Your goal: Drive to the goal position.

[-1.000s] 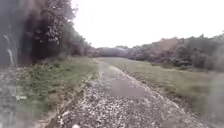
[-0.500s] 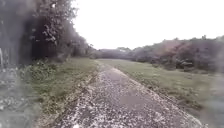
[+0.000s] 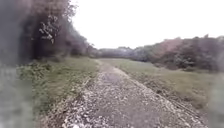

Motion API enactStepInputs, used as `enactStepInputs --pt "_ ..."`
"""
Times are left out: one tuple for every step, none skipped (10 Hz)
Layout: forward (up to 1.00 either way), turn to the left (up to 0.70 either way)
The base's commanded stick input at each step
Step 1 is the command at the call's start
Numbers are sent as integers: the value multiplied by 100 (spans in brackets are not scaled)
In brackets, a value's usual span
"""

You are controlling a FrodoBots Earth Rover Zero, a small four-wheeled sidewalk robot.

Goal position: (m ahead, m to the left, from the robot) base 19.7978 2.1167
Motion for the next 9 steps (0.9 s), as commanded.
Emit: enactStepInputs --pt "85 0" --pt "85 0" --pt "85 0" --pt "85 0" --pt "85 0" --pt "85 0" --pt "85 0" --pt "85 0" --pt "85 0"
